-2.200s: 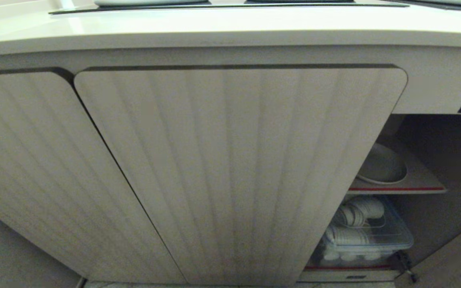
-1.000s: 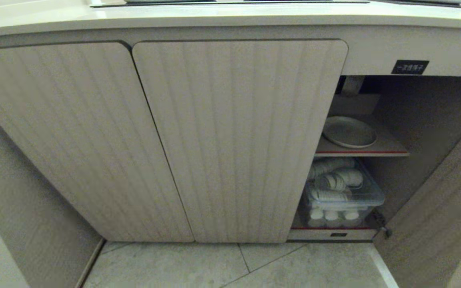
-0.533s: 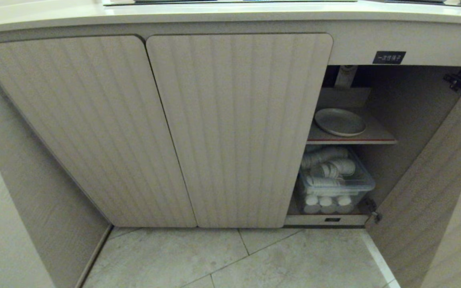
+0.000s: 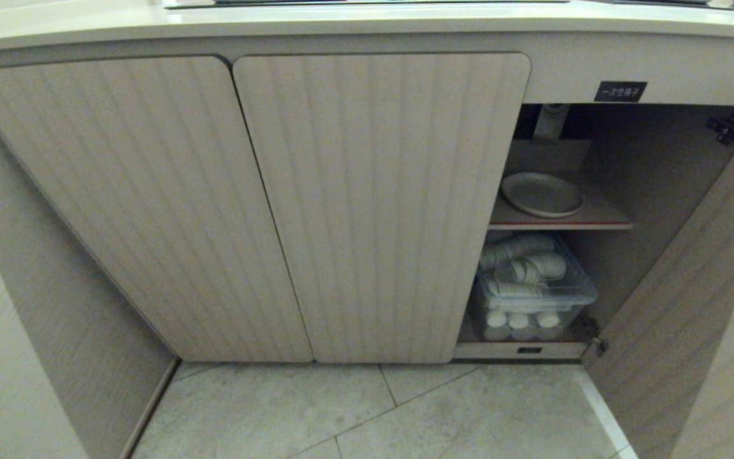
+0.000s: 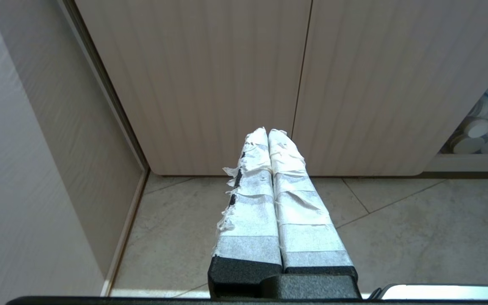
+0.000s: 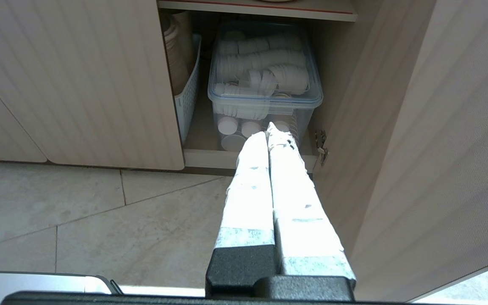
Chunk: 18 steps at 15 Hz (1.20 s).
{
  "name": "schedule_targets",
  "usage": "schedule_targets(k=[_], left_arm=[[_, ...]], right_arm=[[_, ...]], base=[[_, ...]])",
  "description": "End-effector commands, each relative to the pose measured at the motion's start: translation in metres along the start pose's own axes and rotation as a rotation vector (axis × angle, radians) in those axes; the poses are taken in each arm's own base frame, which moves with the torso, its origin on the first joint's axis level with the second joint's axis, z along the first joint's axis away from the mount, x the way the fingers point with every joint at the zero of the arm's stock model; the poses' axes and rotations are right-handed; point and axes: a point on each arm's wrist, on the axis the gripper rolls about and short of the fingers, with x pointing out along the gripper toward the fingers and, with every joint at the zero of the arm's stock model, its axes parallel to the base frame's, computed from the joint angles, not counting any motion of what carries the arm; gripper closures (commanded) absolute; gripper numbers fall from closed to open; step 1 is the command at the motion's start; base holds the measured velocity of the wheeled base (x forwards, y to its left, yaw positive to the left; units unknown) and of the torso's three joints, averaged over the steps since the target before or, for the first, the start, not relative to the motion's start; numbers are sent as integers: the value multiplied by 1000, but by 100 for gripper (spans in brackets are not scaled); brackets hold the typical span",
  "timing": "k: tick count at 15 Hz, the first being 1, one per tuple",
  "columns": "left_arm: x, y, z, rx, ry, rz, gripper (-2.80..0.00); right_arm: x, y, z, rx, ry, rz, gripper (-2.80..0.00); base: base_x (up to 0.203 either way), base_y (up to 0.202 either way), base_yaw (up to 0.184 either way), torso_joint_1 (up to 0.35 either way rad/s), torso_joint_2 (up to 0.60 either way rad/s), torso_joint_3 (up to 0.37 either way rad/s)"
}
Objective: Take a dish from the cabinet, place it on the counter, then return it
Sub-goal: Close the cabinet door
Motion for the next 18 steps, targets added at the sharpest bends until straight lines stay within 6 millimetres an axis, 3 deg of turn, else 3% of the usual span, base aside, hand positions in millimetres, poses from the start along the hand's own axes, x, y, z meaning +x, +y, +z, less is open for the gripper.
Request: schedule_targets(k=[1,18], left_arm=[[0,0,0,0,0,0,0],[0,0,0,0,0,0,0]], right_arm=[[0,0,0,-1,1,0,0],[0,0,0,-1,1,0,0]], base=[[0,0,0,0,0,0],[0,0,0,0,0,0]])
